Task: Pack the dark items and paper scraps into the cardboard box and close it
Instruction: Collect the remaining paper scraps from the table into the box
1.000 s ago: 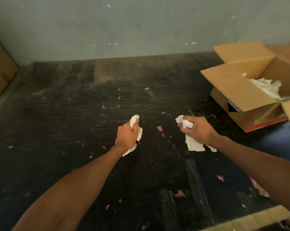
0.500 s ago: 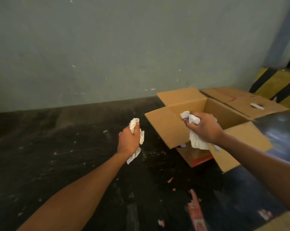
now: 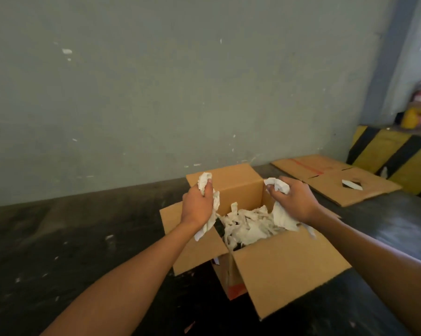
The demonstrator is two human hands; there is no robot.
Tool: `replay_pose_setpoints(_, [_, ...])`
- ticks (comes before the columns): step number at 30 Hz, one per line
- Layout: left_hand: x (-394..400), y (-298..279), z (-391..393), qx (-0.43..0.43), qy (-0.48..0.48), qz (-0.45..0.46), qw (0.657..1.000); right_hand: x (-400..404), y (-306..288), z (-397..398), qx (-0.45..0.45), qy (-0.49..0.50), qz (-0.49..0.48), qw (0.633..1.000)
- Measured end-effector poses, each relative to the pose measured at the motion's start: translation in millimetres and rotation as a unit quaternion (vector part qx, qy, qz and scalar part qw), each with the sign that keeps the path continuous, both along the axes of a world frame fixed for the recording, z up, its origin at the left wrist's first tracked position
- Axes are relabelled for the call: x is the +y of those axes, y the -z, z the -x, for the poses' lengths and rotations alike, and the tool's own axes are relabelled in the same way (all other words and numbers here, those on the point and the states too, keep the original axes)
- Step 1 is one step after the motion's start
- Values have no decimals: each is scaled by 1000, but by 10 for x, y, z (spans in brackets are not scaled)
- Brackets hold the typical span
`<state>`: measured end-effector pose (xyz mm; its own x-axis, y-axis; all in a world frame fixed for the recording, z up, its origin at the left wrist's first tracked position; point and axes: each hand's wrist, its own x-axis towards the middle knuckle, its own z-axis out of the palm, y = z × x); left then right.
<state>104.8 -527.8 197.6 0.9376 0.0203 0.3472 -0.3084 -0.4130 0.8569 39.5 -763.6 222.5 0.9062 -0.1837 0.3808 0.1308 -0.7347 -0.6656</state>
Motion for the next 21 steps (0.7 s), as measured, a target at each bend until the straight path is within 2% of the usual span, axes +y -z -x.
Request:
replay_pose_setpoints(4, [-383,-29,-315,5,4,15,1000,-224,11,-368,21,17,45,999])
replay_pose_setpoints(9, [-739,103,-611,38,1,3,999,-406,54,-743,75,25,55,995])
replay_pose_setpoints(14, [-977,255,-823,59,-37,-86,994,-514,229,-1122,132,14,113,985])
replay_pose_setpoints(17, [-1096,469,-1026,80,-24,-79,993,-623,383,-1418,150,-24,172,973])
replay_pose_setpoints(21, [-1232,720,-1257,114,-52,-81,989,-813,676,-1914,163,-110,191,962])
